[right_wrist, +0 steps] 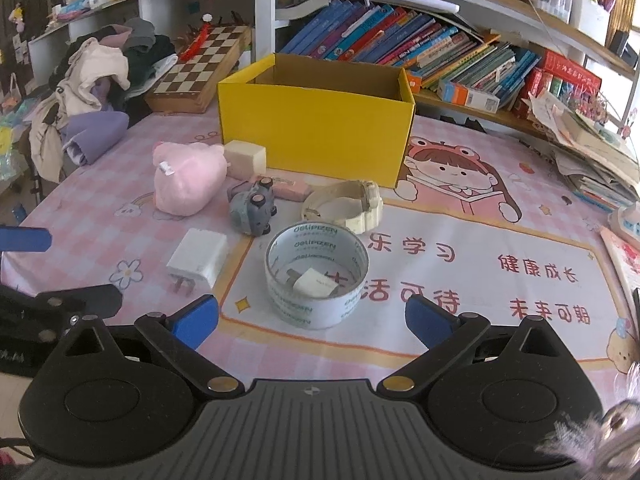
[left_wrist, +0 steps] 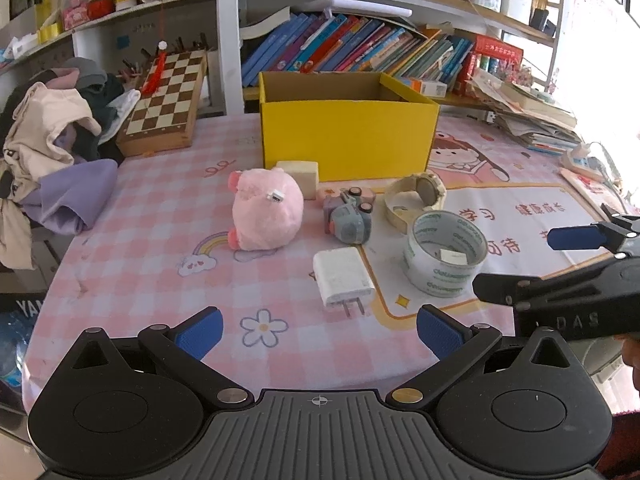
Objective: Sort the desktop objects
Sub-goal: 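Move the right tool to the tape roll while the left tool approaches the white charger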
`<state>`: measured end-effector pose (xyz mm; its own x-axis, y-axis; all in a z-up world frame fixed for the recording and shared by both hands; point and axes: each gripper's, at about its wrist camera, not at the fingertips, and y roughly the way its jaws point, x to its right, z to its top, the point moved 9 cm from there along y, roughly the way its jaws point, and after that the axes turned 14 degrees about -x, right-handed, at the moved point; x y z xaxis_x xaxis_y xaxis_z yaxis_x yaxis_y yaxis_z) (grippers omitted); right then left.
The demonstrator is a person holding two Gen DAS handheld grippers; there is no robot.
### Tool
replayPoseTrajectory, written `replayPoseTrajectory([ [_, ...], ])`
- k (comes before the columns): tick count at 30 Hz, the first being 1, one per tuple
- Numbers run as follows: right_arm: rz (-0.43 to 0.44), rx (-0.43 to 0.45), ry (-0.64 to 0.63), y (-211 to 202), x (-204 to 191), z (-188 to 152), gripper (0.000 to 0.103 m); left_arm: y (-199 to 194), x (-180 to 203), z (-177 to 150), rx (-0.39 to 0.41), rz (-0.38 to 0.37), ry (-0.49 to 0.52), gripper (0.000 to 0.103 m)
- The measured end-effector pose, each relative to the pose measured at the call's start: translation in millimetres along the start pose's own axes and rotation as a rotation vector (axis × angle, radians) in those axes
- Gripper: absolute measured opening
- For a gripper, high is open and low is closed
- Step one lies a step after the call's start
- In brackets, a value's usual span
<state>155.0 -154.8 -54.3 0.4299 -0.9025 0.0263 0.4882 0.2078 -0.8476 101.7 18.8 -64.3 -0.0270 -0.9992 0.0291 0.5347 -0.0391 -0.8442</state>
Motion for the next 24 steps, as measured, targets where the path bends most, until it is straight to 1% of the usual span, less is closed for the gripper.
replayPoseTrajectory([
  [8,0.008,-0.051,-0.047,22,-1,14,0.102,21,-3,6,-0.053,-0.011,-0.032,0.103],
  [16,0.017,-0.101,-0.060,42,5,26,0.102,41,6,11,-0.088,-0.010,0.012,0.103],
  [24,0.043,-0.151,-0.098,64,2,37,0.102,56,3,17,-0.120,-0.003,0.006,0.103],
])
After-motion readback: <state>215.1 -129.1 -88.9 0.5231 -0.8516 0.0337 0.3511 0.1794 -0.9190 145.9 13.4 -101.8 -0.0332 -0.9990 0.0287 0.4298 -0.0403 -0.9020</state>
